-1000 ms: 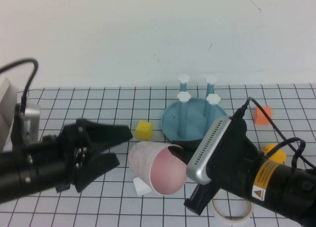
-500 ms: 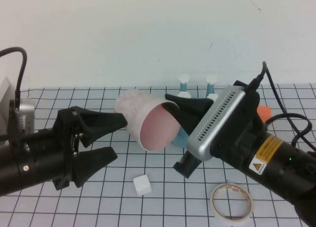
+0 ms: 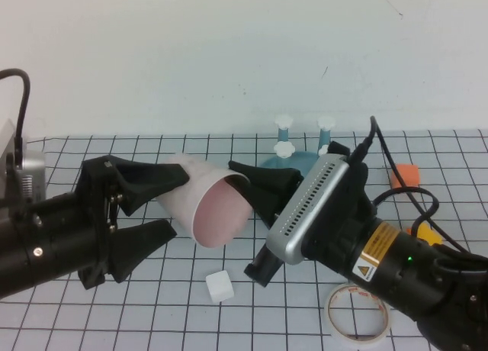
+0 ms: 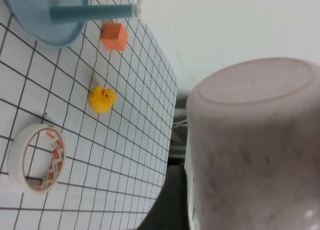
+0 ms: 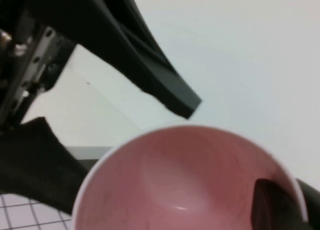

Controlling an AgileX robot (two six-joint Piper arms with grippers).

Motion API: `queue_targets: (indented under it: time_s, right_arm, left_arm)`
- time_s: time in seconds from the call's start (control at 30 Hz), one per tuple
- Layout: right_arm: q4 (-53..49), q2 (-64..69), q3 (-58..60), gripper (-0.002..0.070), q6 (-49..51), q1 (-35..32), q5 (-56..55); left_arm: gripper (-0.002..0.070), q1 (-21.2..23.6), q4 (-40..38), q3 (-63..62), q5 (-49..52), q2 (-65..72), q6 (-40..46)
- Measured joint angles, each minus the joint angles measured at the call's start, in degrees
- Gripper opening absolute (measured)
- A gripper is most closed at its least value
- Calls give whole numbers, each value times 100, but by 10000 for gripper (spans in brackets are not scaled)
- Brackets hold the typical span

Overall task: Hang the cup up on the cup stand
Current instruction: Adjust the cup with two arms

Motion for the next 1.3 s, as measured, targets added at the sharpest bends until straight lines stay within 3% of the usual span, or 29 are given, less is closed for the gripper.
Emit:
queue_targets:
  time_s: [0.43,0.77,0.9,1.13,1.3]
  right_arm:
    - [-611,144,-70,17,90,11,-161]
    - [-811,190,-73,35,78,0,-163]
    - [-988,190,-73,99,117,11,-163]
    - [-1321,190,-108,326,150,71,-385]
    - [-1321,190,-119,358,161,71,-385]
  left_arm:
    - [648,0,-5,-10,-255,0,96]
    - [612,0,-5,-10,-342,0,348]
    - [595,0,7,-10,-424,-10,403]
    - [578,0,93,-10,-455,2,641]
    - [577,0,93,-10,-533,2,893]
